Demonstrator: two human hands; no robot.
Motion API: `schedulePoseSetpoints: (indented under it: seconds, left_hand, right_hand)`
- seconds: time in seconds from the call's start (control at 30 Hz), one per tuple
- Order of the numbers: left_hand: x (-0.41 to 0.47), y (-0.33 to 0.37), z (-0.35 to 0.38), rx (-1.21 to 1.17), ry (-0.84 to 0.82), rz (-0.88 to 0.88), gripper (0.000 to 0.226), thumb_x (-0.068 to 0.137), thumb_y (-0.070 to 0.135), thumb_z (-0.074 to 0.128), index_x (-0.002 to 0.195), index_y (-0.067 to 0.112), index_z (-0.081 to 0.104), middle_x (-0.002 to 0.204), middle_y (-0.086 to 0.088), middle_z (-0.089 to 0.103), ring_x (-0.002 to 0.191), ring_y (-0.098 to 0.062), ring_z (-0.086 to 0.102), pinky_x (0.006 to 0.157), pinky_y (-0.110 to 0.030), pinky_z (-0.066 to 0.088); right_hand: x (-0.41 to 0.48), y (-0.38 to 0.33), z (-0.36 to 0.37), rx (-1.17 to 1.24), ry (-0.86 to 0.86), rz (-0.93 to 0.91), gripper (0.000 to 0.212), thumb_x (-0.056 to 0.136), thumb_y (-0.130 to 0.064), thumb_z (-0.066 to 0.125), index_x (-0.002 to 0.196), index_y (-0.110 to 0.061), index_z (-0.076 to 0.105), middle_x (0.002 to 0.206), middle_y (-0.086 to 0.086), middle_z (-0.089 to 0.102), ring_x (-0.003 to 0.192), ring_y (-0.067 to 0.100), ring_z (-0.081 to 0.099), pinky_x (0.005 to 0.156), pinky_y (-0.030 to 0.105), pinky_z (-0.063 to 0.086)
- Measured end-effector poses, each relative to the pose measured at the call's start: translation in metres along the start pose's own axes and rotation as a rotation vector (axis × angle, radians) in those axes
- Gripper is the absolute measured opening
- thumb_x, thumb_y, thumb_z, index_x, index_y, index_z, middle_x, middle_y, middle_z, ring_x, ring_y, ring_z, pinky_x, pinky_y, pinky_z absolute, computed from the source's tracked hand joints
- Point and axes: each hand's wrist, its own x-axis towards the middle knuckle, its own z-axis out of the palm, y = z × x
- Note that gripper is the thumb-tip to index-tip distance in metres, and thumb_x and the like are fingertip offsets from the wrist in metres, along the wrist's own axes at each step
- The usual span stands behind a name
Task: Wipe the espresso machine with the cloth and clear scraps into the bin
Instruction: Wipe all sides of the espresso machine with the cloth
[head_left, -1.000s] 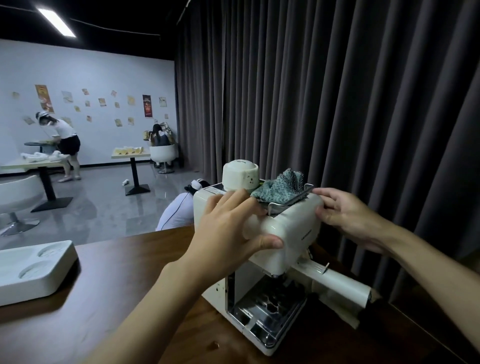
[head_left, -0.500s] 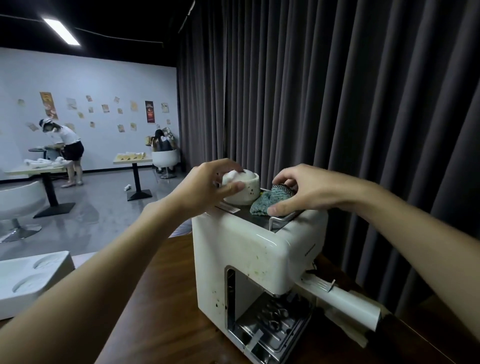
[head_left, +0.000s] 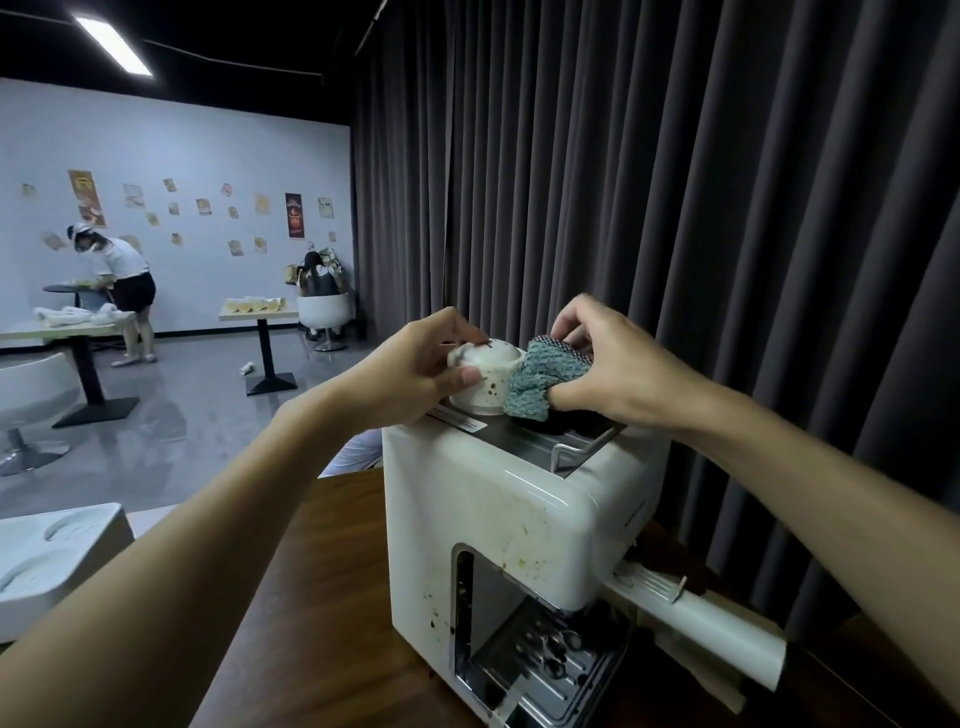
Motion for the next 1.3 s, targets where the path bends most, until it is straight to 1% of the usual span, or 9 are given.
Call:
schedulePoseSetpoints:
  seconds: [0.17,0.3,0.4,0.5,0.67,0.8,1.0,1.2,1.3]
  left_hand:
    - [0.001,-0.002,-0.001,-0.010,-0.002,0.000,0.024,0.092,0.006,0.063,0.110,0.018,0.054,0.112,-0.016,0.069,0.104,-0.023,0.069,0.087,-0.039,0.058]
    - [-0.001,0.000,-0.006,-0.096,-0.060,-0.052,0.031,0.093,-0.003,0.059,0.123,0.005,0.052,0.117,-0.009,0.069,0.104,-0.014,0.070,0.083,-0.023,0.055]
    - [-0.001,-0.002,-0.005,-0.068,-0.048,-0.017,0.030,0.093,-0.002,0.060,0.121,0.007,0.052,0.120,-0.014,0.066,0.109,-0.021,0.068,0.094,-0.036,0.056]
    - [-0.001,-0.001,-0.004,-0.030,-0.030,0.011,0.029,0.092,-0.001,0.062,0.118,0.009,0.053,0.117,-0.017,0.066,0.108,-0.025,0.068,0.093,-0.043,0.056]
    - [-0.002,0.000,-0.002,-0.005,0.009,0.052,0.028,0.091,-0.003,0.062,0.116,0.005,0.055,0.117,-0.013,0.068,0.108,-0.020,0.069,0.088,-0.040,0.059]
    - [-0.002,0.000,-0.003,0.013,0.010,0.042,0.030,0.091,-0.002,0.063,0.119,0.004,0.056,0.116,-0.011,0.068,0.107,-0.018,0.069,0.088,-0.035,0.059]
    - [-0.003,0.000,-0.006,0.076,-0.010,0.019,0.034,0.091,0.000,0.064,0.122,0.007,0.055,0.122,-0.007,0.067,0.109,-0.015,0.067,0.093,-0.032,0.056]
    - [-0.004,0.002,-0.001,0.075,0.007,0.027,0.032,0.092,-0.002,0.062,0.122,0.007,0.054,0.122,-0.005,0.067,0.109,-0.012,0.067,0.092,-0.030,0.056]
    - [-0.005,0.003,-0.001,0.076,0.009,0.036,0.031,0.092,0.000,0.062,0.119,0.013,0.054,0.117,-0.006,0.069,0.105,-0.008,0.068,0.090,-0.025,0.056]
  right_hand:
    - [-0.003,-0.013,0.005,0.018,-0.063,-0.080,0.045,0.064,-0.034,0.086,0.098,-0.029,0.057,0.103,-0.007,0.056,0.093,0.010,0.056,0.080,0.027,0.048]
    - [-0.001,-0.017,0.012,-0.054,-0.042,-0.138,0.037,0.070,-0.030,0.083,0.099,-0.029,0.060,0.101,-0.004,0.052,0.093,0.006,0.051,0.078,0.017,0.041]
    - [0.001,-0.011,0.010,-0.130,-0.097,-0.096,0.030,0.070,-0.020,0.078,0.096,-0.026,0.063,0.091,-0.006,0.060,0.080,0.009,0.055,0.064,0.015,0.041]
    - [0.002,-0.008,0.005,-0.126,-0.057,-0.039,0.029,0.068,-0.019,0.077,0.092,-0.025,0.063,0.090,-0.007,0.064,0.075,0.009,0.057,0.059,0.018,0.040]
    - [0.003,-0.020,0.010,-0.022,0.026,-0.122,0.039,0.069,-0.032,0.084,0.099,-0.026,0.060,0.097,-0.008,0.057,0.084,0.003,0.053,0.071,0.022,0.043]
    - [0.005,-0.021,0.018,-0.106,-0.016,-0.137,0.031,0.072,-0.027,0.081,0.094,-0.027,0.059,0.097,-0.002,0.051,0.085,0.010,0.050,0.068,0.017,0.038]
    - [0.009,-0.008,0.007,-0.186,0.071,-0.027,0.021,0.068,-0.015,0.074,0.081,-0.016,0.057,0.070,-0.005,0.058,0.064,0.014,0.050,0.055,0.023,0.040]
    - [0.003,-0.018,0.006,-0.092,0.124,-0.086,0.034,0.070,-0.017,0.075,0.094,-0.015,0.051,0.084,0.001,0.062,0.074,0.020,0.056,0.066,0.035,0.047]
    - [0.003,-0.021,0.014,-0.060,0.151,-0.122,0.040,0.071,-0.017,0.076,0.093,-0.013,0.043,0.081,0.003,0.057,0.070,0.021,0.047,0.060,0.033,0.039]
